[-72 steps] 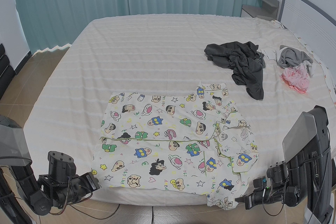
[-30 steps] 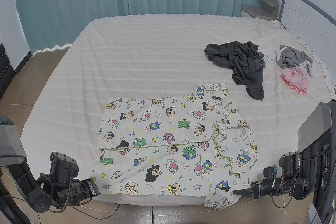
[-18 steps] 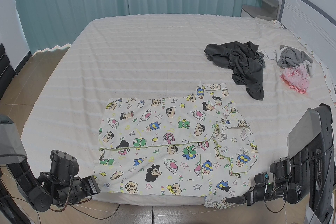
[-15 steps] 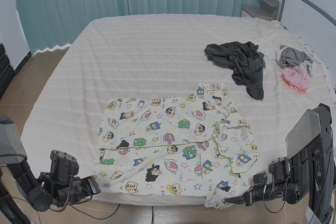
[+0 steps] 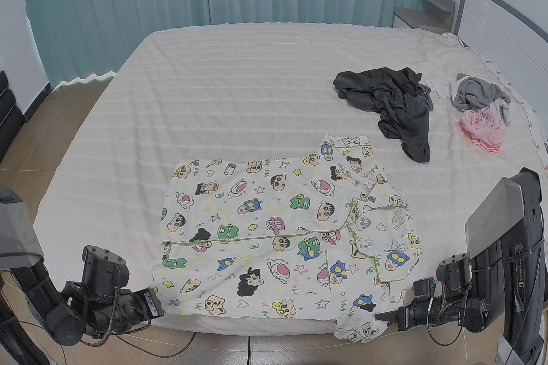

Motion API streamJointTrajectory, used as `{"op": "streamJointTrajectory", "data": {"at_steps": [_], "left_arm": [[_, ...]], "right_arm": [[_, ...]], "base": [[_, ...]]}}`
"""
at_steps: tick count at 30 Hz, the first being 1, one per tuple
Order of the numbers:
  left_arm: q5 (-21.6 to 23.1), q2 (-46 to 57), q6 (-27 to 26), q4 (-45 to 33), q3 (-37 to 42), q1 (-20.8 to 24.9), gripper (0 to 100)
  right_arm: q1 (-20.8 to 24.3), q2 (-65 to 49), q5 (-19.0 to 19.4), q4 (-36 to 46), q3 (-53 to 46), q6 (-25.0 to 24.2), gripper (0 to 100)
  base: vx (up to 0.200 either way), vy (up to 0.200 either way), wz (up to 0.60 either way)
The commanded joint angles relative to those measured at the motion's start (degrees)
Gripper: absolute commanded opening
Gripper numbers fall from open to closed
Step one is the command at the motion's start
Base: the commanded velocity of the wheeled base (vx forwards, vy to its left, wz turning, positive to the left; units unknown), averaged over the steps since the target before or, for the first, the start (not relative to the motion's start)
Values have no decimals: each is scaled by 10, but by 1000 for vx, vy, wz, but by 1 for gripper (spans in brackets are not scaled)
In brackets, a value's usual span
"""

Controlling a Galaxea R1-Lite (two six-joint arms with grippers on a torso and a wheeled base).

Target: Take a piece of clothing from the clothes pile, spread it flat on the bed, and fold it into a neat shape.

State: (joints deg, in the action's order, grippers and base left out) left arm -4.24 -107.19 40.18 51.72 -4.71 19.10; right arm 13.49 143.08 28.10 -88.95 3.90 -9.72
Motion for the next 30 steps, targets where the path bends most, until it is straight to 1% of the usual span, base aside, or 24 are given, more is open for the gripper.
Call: {"op": "streamJointTrajectory", "data": {"at_steps": [1, 5, 6, 7, 9, 12, 16, 20, 22, 23, 24, 28, 30], "left_arm": [[0, 1, 0, 0, 4, 1, 0], [6, 2, 0, 0, 6, 1, 0], [20, 2, 0, 0, 9, 1, 0], [20, 2, 0, 0, 9, 1, 0], [24, 7, -1, -2, 15, 1, 0], [24, 8, -2, -5, 21, 1, 0], [24, 7, -3, -5, 29, 1, 0], [24, 5, -3, -6, 38, 7, 0], [24, 8, -4, -7, 42, 8, 0], [24, 8, -4, -7, 42, 8, 0], [24, 8, -4, -7, 43, 8, 0], [25, 8, -7, -23, 43, 9, 0], [25, 8, -9, -35, 42, 14, 0]], "right_arm": [[4, 1, -5, -8, -2, 0, 0], [0, 0, -5, -8, -6, -3, 0], [-3, -6, -2, -8, -17, -6, 0], [-3, -6, -2, -8, -17, -6, 0], [-16, -12, 2, -9, -36, -5, 0], [-36, -23, 17, -8, -39, -4, 0], [-49, -40, 20, -5, -39, -5, 0], [-50, -73, 42, 45, -39, 0, 0], [-50, -104, 64, 79, -39, 0, 0], [-50, -104, 64, 79, -39, 0, 0], [-51, -116, 73, 92, -39, 2, 0], [-51, -124, 75, 112, -39, 11, 0], [-58, -134, 77, 140, -39, 29, 0]], "base": [[0, 0, 0], [0, 0, 0], [0, 0, 0], [0, 0, 0], [0, 0, 0], [0, 0, 0], [0, 0, 0], [0, 0, 0], [0, 0, 0], [0, 0, 0], [0, 0, 0], [0, 0, 0], [0, 0, 0]]}}
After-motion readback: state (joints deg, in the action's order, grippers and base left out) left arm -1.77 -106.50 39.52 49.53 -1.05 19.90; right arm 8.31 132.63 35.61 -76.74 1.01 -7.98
